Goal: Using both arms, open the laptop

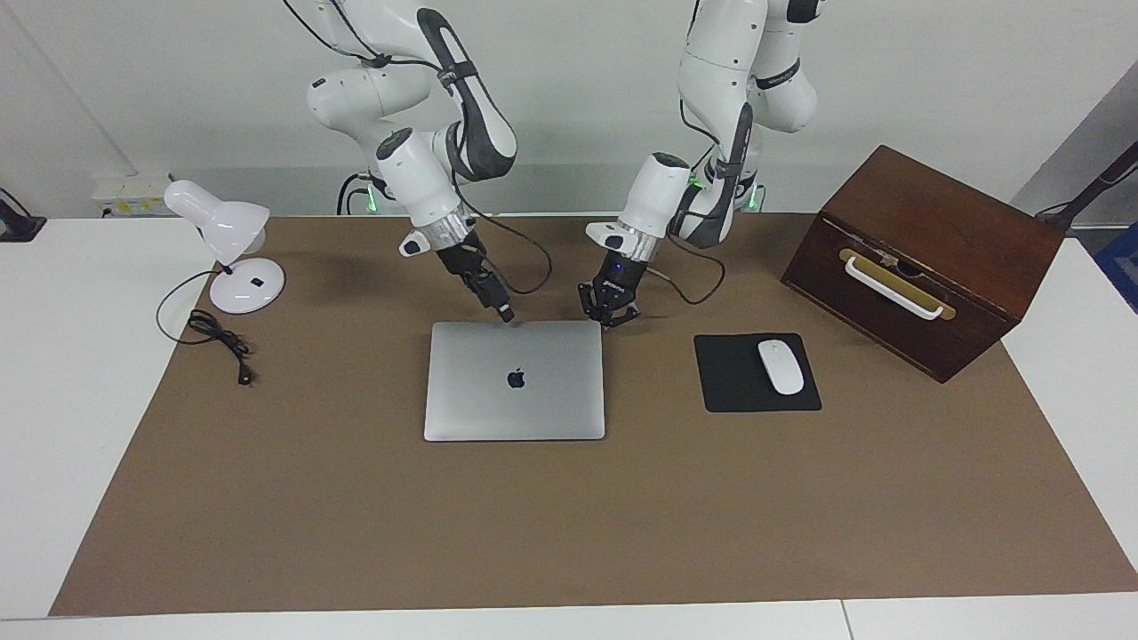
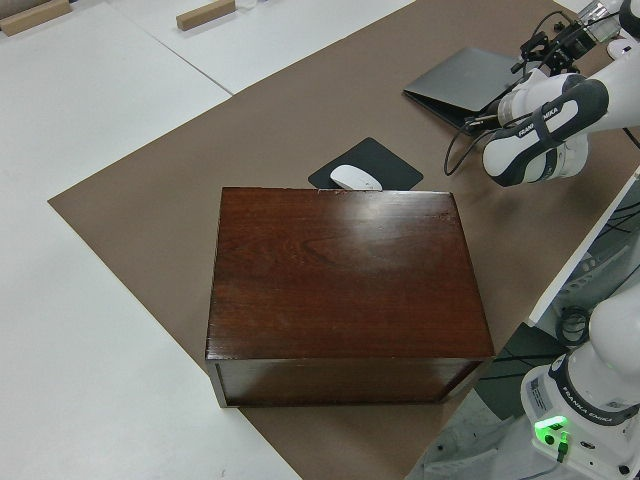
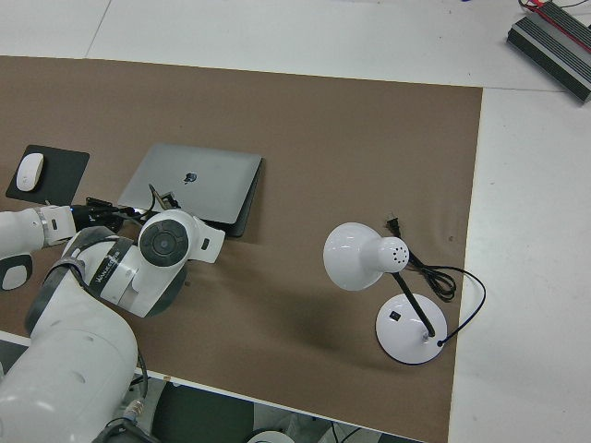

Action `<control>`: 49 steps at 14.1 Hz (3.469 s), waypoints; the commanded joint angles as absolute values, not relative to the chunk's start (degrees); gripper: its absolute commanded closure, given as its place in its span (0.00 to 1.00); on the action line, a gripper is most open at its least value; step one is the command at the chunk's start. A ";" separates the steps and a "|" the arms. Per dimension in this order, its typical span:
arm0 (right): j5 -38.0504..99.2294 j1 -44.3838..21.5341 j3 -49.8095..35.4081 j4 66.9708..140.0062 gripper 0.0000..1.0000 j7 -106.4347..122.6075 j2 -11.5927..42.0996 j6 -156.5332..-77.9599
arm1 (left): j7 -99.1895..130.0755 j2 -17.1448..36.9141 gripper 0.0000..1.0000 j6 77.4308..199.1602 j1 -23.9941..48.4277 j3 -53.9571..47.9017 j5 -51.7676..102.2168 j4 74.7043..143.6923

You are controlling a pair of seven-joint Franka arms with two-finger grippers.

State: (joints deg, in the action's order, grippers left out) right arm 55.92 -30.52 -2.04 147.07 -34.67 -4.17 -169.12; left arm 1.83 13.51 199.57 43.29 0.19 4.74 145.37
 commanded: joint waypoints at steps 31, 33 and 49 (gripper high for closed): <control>61.70 -28.13 -2.28 129.83 0.00 -27.07 10.36 -172.00 | 1.05 16.35 1.00 200.74 44.56 1.14 4.92 144.14; 61.70 -27.95 -2.20 127.72 0.00 -26.90 11.33 -172.09 | 1.05 16.35 1.00 200.74 44.47 1.14 4.92 144.14; 61.44 -25.14 -2.29 112.60 0.00 -24.18 17.40 -173.85 | 0.97 16.79 1.00 200.74 44.56 1.14 4.92 144.14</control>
